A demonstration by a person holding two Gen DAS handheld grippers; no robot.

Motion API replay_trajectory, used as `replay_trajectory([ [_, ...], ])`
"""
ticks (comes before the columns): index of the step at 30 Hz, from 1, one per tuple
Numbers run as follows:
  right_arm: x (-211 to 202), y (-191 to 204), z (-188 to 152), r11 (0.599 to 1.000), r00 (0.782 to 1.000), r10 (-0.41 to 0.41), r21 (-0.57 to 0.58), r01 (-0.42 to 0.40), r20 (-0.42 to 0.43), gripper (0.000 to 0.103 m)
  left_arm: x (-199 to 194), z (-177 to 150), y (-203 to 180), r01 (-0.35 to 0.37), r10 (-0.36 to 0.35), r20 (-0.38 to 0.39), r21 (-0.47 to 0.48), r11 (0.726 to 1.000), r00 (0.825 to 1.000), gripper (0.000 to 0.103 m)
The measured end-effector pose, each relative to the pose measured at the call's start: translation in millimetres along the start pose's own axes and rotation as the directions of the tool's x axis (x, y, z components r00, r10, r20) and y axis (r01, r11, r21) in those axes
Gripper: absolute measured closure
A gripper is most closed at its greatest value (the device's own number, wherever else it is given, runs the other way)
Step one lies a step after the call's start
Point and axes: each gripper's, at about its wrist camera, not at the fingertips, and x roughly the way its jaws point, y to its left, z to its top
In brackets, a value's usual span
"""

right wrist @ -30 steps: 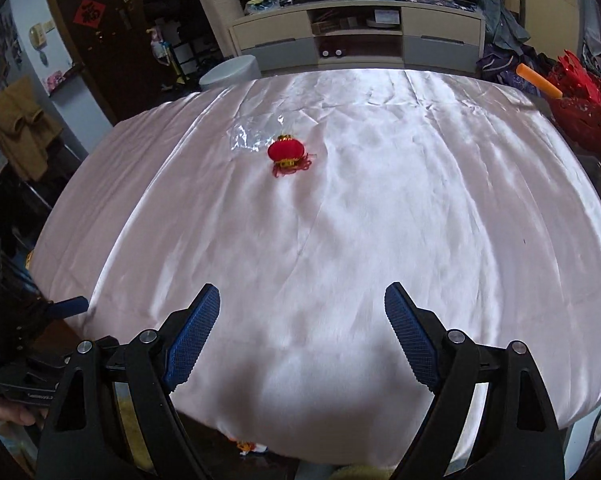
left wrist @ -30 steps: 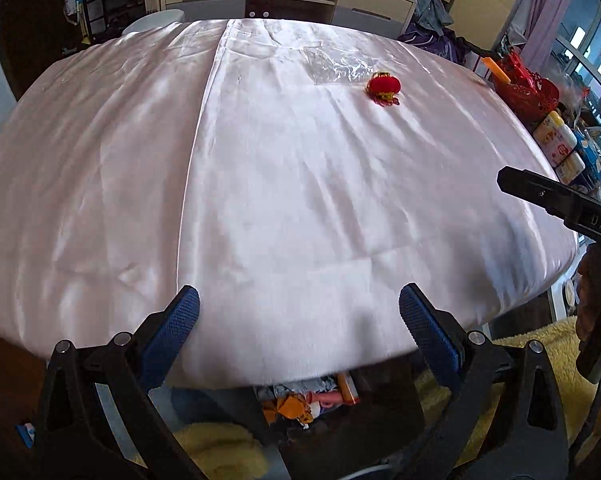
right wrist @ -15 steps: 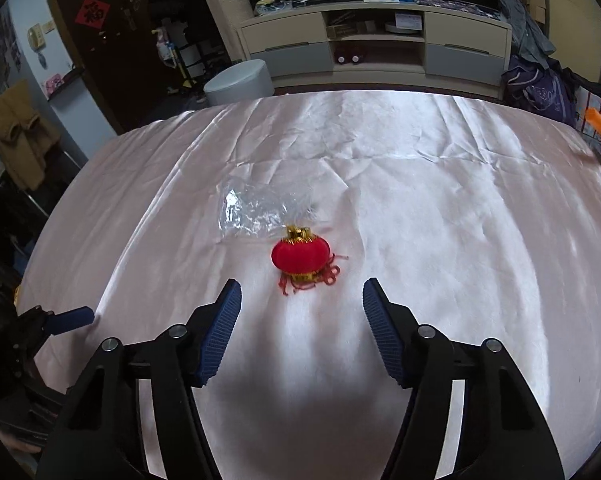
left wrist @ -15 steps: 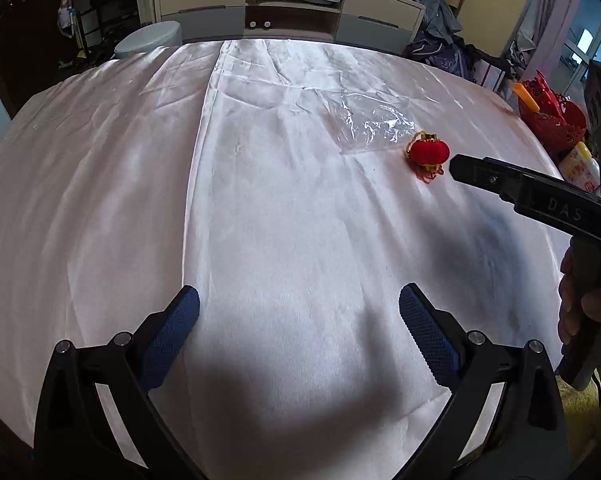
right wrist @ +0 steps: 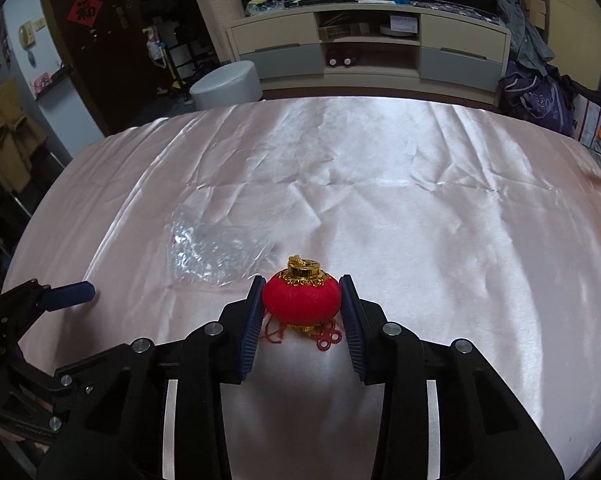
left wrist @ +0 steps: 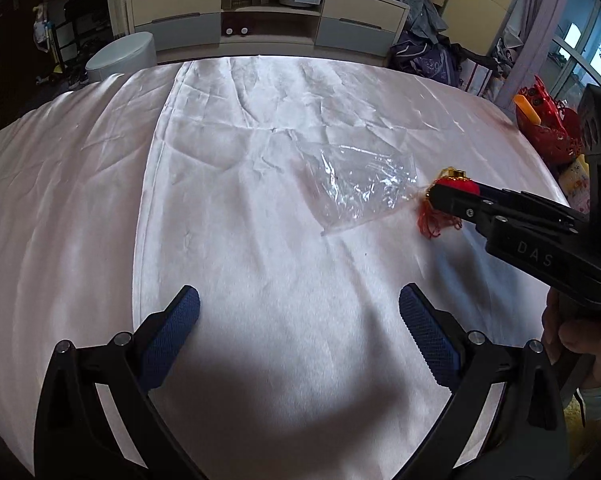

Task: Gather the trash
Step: 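Grasp the red lantern ornament with the right gripper while the left gripper grasps the clear plastic bag, then lower the plastic bag and red lantern into the bin and open both grippers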

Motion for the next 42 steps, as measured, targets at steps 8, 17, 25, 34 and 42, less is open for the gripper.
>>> replay_trajectory([
  [8, -21, -35, 17, 0.997, 0.999, -0.007, 0.08, 0.003, 0.048, 0.065, 17, 41, -16, 0.029, -0.029, 0.034, 0.026, 0.999, 0.999, 0.008],
  [17, -19, -49, 14, 0.994, 0.999, 0.015, 0.108, -0.018, 0.034, 0.065, 53, 66, -39, 0.055, -0.055, 0.009, 0.042, 0.998, 0.998, 0.012],
  [25, -28, -51, 11, 0.994, 0.999, 0.028, 0.109, -0.031, 0.035, 0.065, 50, 63, -53, 0.058, -0.059, 0.002, 0.088, 0.994, 0.998, 0.039],
  [34, -81, -31, -5, 0.994, 0.995, 0.059, 0.087, -0.066, 0.082, 0.065, -6, 32, -65, 0.068, -0.069, 0.011, 0.101, 0.993, 0.998, 0.053],
  [42, -144, 3, -65, 0.995, 0.993, 0.057, 0.069, -0.065, 0.1, 0.065, -93, -27, -73, 0.064, -0.071, 0.074, 0.09, 0.994, 0.995, 0.053],
])
